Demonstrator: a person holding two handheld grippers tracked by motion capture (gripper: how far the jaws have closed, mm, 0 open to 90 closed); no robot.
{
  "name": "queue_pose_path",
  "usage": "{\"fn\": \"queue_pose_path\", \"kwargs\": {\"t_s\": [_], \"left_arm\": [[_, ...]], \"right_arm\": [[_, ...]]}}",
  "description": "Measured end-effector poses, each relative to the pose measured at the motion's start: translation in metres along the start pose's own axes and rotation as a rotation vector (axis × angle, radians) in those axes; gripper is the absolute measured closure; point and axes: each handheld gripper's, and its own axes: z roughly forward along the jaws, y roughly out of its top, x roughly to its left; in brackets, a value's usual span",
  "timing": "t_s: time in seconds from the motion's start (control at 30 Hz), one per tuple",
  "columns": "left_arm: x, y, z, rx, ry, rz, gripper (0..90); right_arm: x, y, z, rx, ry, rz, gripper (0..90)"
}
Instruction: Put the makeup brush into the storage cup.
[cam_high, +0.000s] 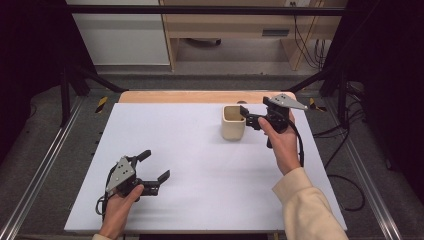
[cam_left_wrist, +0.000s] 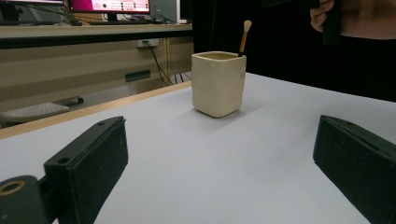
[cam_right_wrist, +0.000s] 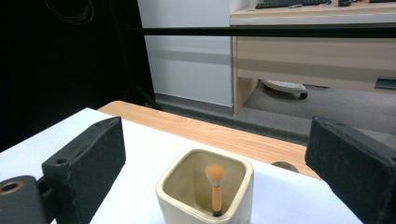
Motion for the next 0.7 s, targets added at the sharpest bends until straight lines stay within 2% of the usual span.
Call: {"fn": "queue_pose_path", "kwargs": {"t_s": [0.3,0.7], "left_arm": [[0.000,0.000,0.000,-0.008,0.001,-0.006,2.7],[0.001,0.000,-0.001,-0.004,0.001,-0.005,2.7]], "right_arm": [[-0.001,0.000,-0.005,-0.005,-0.006,-0.008,5.4],[-0.005,-0.002,-0.017,-0.005,-0.004,0.005,4.6]]}}
